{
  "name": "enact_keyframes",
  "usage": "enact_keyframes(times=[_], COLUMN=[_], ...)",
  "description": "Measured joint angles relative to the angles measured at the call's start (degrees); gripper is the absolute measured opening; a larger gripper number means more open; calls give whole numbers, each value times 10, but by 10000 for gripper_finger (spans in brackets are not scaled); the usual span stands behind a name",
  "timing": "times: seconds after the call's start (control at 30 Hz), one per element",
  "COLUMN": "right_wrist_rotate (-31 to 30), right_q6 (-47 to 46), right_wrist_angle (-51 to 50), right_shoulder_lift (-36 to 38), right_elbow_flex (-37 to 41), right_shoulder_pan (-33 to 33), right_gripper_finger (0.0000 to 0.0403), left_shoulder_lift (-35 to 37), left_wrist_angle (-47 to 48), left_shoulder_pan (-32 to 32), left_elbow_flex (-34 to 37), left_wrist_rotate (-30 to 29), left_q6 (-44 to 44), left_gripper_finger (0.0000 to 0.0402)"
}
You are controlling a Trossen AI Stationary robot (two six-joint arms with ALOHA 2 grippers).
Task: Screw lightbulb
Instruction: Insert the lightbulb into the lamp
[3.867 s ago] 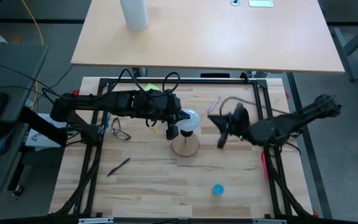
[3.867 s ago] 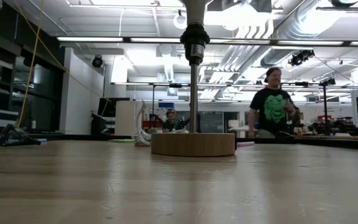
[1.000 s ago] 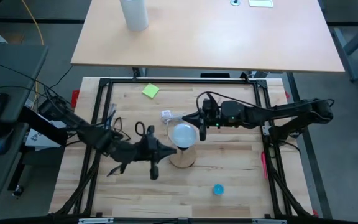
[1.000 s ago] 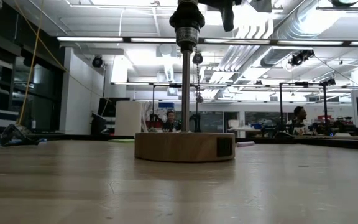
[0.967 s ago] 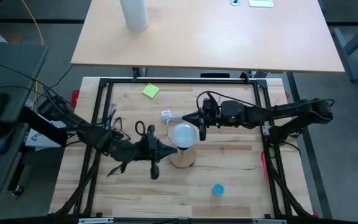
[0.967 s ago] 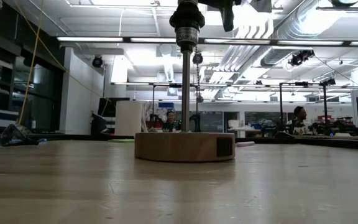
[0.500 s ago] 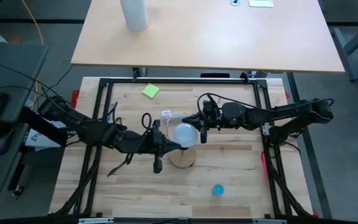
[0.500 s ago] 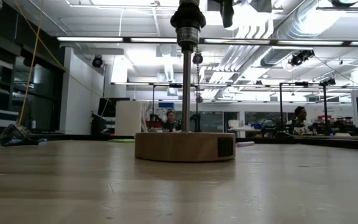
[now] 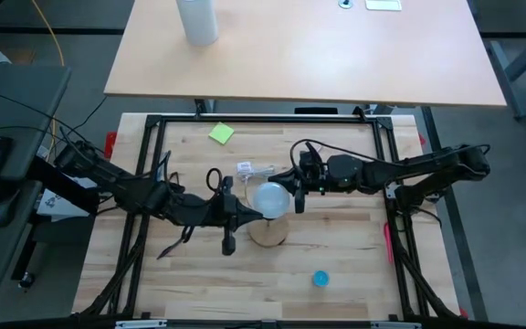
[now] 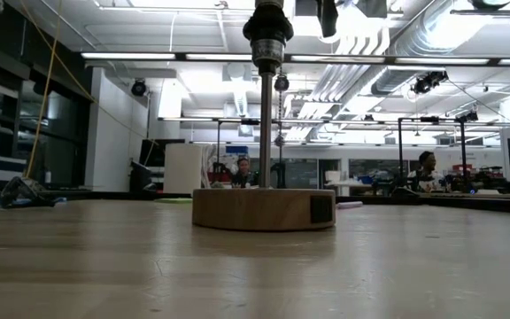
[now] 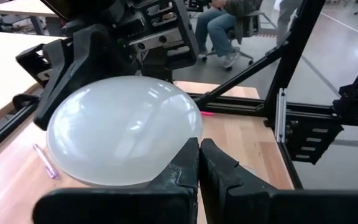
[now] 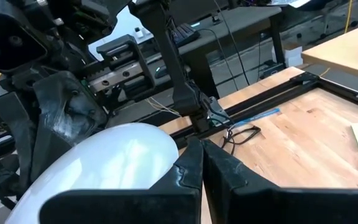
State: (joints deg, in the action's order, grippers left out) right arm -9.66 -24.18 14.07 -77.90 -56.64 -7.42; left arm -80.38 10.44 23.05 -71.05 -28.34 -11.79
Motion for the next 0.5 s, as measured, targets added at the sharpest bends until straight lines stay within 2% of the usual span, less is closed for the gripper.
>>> enact_keyframes(times=[0.17,0.5], right_wrist_rotate=[-1,-59], right_q6=[-4,-15], right_wrist_angle=[-14,-97], right_shoulder_lift=[8,54], right_elbow_flex=[0,0], right_shoulder_pan=[-5,-37], right_gripper_finger=[0,0], left_shoulder_lift=[0,0], left_wrist_angle=[16,25], left_shoulder_pan=[0,-6], left_elbow_flex=[0,1], left_wrist_rotate=[-4,-32], left_q6=[0,25], left_gripper_finger=[0,0])
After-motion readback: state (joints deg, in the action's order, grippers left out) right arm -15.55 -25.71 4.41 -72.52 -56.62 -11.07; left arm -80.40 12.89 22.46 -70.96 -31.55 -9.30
